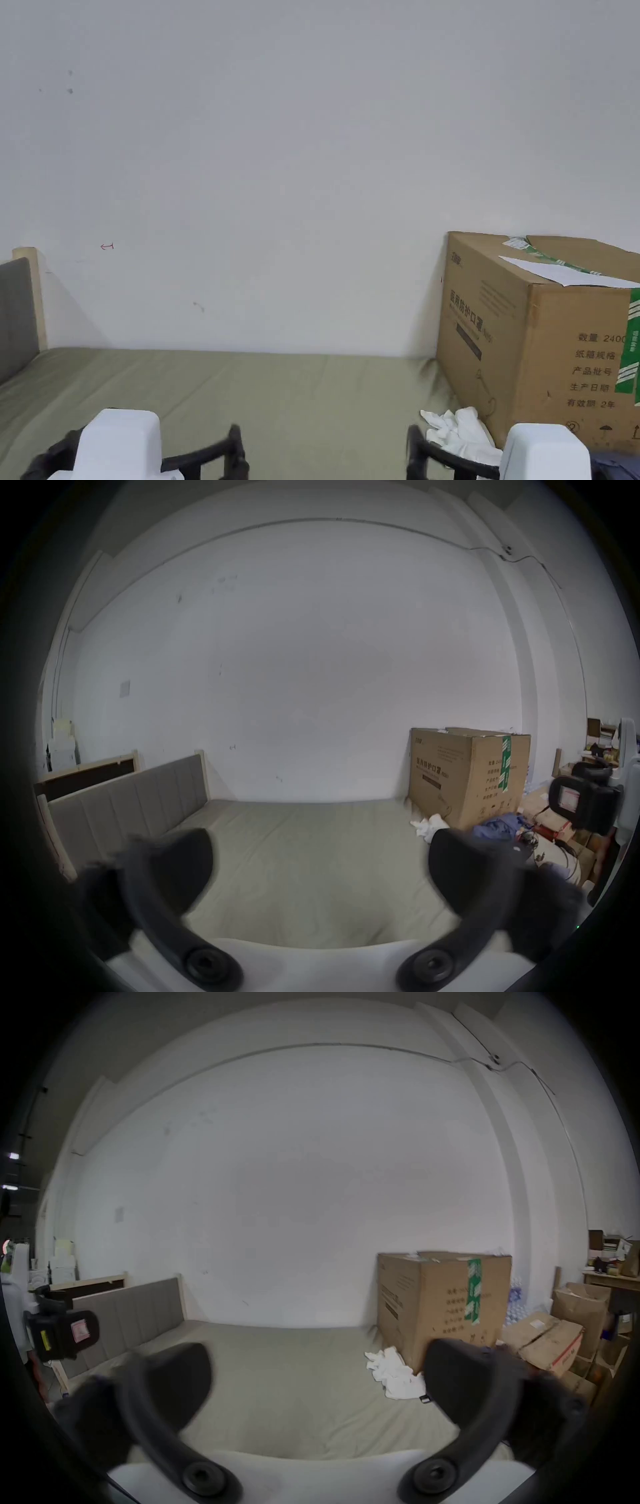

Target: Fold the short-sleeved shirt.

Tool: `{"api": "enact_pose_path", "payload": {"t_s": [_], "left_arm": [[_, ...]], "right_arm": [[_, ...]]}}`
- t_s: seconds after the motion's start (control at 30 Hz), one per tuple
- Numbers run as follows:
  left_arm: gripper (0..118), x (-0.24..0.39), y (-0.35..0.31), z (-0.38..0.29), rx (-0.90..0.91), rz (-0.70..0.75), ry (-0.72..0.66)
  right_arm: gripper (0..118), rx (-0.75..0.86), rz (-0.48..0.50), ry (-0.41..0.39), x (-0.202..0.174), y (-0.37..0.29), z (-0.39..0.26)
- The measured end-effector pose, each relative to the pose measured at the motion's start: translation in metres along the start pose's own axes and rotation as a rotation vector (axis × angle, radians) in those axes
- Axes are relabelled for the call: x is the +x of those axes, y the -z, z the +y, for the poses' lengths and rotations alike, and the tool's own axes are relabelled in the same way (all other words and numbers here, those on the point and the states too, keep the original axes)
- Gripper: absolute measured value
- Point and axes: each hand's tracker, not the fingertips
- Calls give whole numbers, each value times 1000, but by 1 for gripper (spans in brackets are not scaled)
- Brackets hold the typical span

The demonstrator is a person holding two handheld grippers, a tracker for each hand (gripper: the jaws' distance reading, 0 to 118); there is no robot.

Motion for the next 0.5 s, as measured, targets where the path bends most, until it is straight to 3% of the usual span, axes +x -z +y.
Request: {"api": "enact_pose_path", "payload": {"t_s": [0.03,0.07,0.2,0.33,0.5], "left_arm": [[117,4,1,3,67,-79,-31],[118,3,1,2,49,-35,0],[118,8,0,2,72,11,44],[118,3,-3,3,82,12,42],[118,-4,-2,5,78,15,35]], "right_arm": [[116,52,28,-18,-6,-3,4],[118,60,29,-63,-10,-6,6],[118,61,30,-80,-5,0,-2],[118,80,72,-25,-3,-2,-2],[118,6,-47,24,-8,4,9]]}}
